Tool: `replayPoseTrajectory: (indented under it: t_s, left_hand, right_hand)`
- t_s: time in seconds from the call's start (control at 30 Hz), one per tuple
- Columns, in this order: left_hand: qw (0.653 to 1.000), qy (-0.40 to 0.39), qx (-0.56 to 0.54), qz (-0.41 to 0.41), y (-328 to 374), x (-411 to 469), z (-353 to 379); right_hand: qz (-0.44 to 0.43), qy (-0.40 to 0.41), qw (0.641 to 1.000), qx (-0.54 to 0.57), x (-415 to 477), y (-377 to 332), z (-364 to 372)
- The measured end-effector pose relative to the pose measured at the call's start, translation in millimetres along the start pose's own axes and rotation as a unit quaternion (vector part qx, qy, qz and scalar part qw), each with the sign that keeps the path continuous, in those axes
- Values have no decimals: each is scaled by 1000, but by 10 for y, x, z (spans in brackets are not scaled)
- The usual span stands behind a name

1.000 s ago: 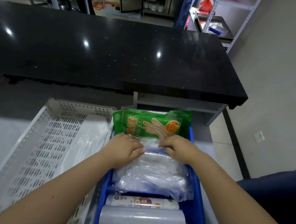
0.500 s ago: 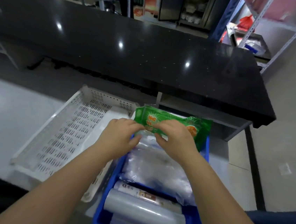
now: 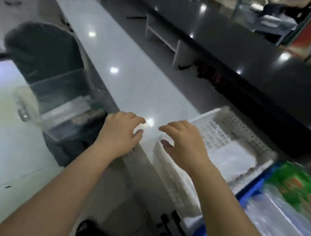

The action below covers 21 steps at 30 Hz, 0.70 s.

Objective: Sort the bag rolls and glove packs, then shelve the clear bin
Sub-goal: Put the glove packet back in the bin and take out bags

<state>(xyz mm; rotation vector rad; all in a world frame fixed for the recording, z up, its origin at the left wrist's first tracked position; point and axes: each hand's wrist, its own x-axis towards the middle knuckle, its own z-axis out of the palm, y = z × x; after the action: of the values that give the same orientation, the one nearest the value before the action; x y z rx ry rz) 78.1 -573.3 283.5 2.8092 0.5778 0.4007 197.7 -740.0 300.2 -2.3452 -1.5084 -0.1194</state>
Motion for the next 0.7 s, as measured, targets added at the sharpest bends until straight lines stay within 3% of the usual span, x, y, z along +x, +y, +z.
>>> replayPoseTrajectory:
  t_s: [0.33,0.7]
  left_hand:
    - [984,31,20,-177,-2842,-691,-753]
    - [957,-1,-29,-289,-4439,-532,-691]
  right_hand:
    - [-137,-81,987,9,1784,-2141,1367]
    - [-149,-165,974,43,3098,-2813,2368]
